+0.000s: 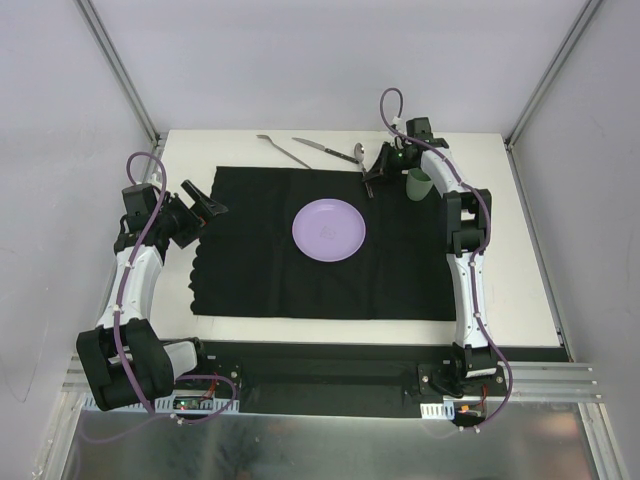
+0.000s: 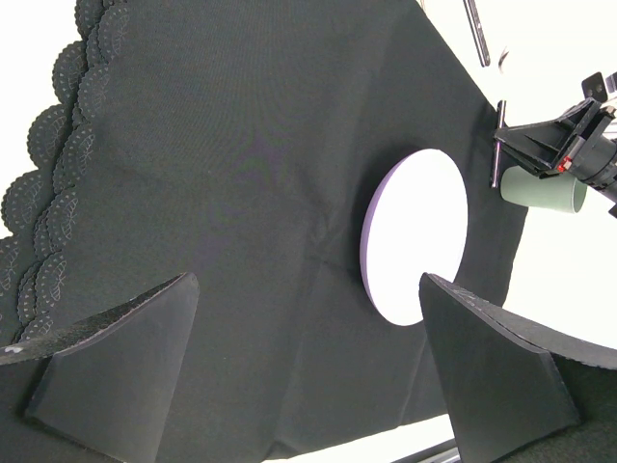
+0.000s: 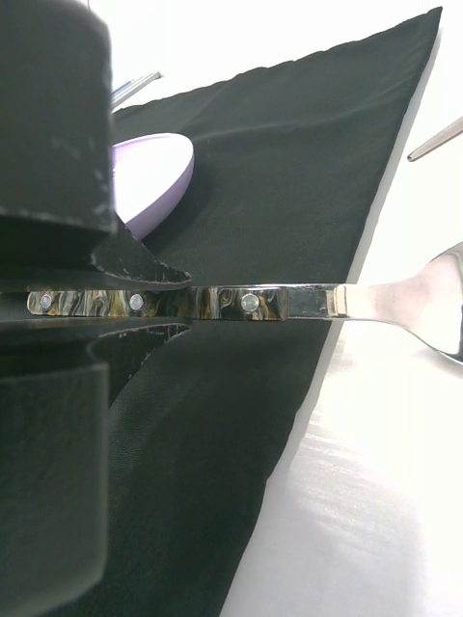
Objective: Set the dinner table for one person
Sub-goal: Place the spoon on the napkin.
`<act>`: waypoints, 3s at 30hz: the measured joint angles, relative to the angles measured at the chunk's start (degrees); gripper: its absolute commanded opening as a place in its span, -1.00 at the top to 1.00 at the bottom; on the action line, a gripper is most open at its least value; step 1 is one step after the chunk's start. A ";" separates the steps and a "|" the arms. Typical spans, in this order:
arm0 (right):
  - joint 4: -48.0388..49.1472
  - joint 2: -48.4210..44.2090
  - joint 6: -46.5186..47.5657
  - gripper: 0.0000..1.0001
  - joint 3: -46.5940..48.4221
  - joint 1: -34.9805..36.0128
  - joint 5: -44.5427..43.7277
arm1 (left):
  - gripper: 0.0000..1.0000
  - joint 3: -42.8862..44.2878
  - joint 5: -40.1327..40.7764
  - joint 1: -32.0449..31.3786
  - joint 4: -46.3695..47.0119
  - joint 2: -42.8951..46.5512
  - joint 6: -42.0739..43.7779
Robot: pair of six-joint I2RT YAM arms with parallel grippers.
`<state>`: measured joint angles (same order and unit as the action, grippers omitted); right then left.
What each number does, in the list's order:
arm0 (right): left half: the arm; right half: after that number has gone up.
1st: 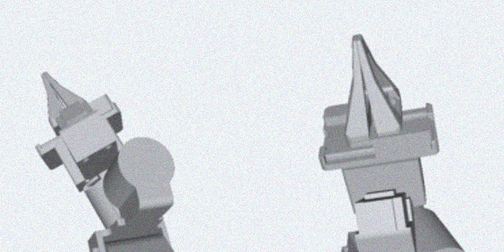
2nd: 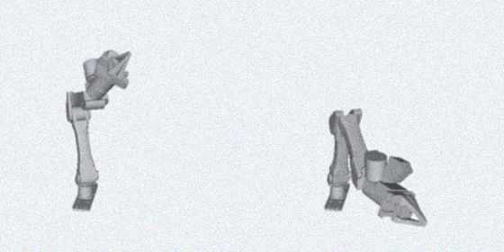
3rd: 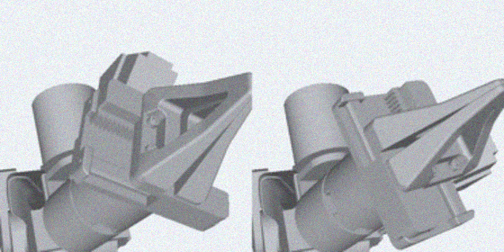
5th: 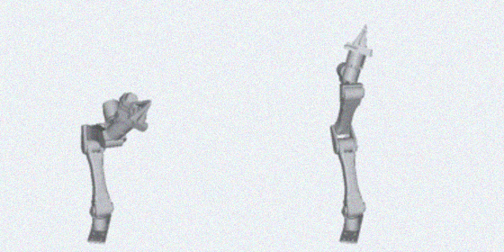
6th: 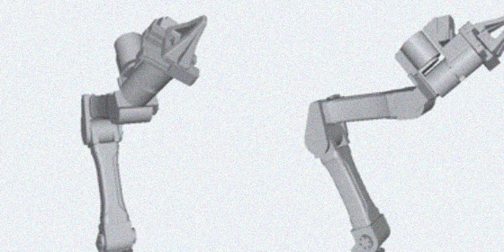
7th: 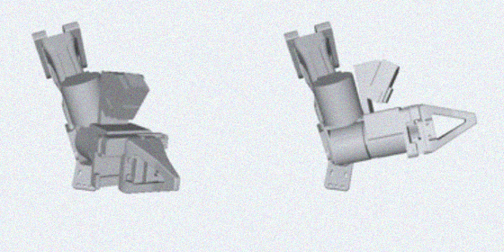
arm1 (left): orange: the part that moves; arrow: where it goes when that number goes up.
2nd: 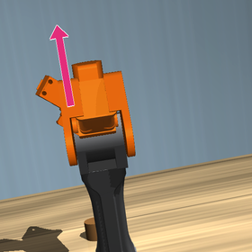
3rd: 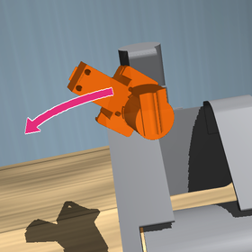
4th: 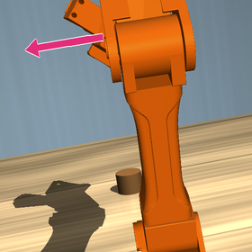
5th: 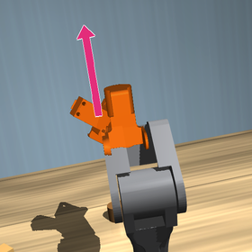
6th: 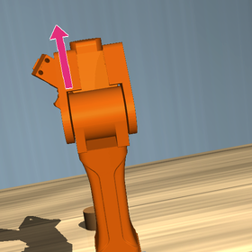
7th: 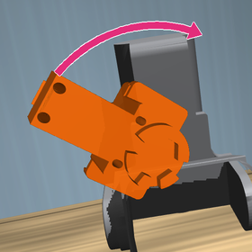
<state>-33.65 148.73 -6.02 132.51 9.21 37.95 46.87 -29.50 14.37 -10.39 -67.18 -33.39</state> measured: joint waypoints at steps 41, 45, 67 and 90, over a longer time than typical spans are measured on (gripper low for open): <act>-9.20 -0.04 4.02 0.99 0.98 0.02 -1.57 | -0.99 0.00 -0.07 1.11 0.07 0.00 0.04; -9.81 -0.04 5.09 0.99 1.01 0.35 -1.09 | -0.99 0.00 -0.09 1.11 0.07 0.00 0.07; -12.74 0.09 10.75 0.99 1.20 1.88 0.35 | -0.98 0.00 -0.28 1.88 0.13 -0.11 0.22; -5.33 -12.81 19.76 0.99 -11.82 9.14 -21.57 | -0.99 0.00 -0.55 1.90 0.66 -0.28 0.22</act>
<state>-38.98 135.92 13.74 120.68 18.35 16.38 46.87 -30.04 16.27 -9.74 -67.46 -33.17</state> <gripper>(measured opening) 0.078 0.993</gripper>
